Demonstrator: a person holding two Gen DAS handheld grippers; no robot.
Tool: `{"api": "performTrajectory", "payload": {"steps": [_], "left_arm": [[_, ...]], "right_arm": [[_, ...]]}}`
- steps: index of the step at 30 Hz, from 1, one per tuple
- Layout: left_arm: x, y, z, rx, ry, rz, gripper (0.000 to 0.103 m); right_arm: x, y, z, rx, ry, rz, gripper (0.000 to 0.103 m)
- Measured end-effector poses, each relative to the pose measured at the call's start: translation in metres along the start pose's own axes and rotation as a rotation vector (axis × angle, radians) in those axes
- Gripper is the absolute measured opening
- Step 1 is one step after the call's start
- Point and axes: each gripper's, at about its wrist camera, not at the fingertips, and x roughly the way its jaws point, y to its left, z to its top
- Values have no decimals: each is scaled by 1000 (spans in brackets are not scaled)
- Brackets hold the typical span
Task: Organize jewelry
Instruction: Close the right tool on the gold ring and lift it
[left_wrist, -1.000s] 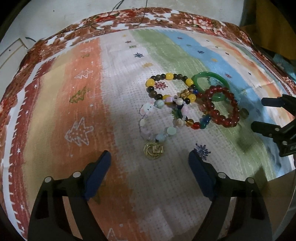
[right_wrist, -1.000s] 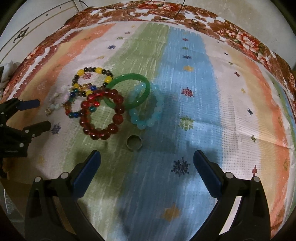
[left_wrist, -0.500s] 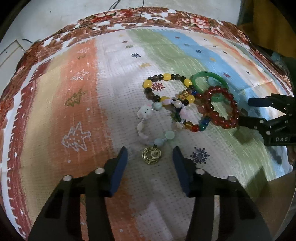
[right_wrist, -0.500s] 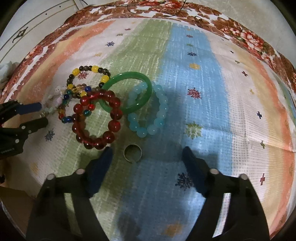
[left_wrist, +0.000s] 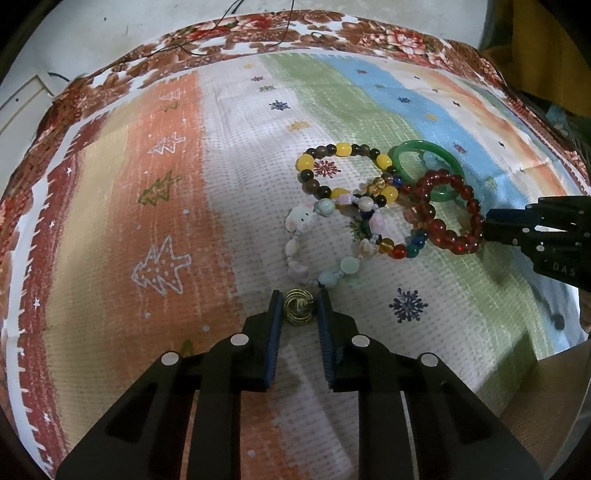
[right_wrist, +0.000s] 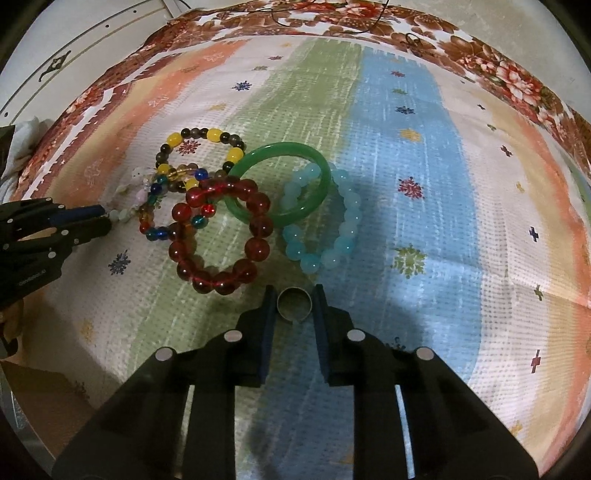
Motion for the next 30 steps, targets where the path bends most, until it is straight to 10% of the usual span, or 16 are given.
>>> {"api": "performTrajectory", "payload": {"steps": [30], "left_arm": [[-100, -32, -18, -21, -135, -54, 18]], "right_arm": [[-126, 40, -24, -3, -194, 73, 21]]}}
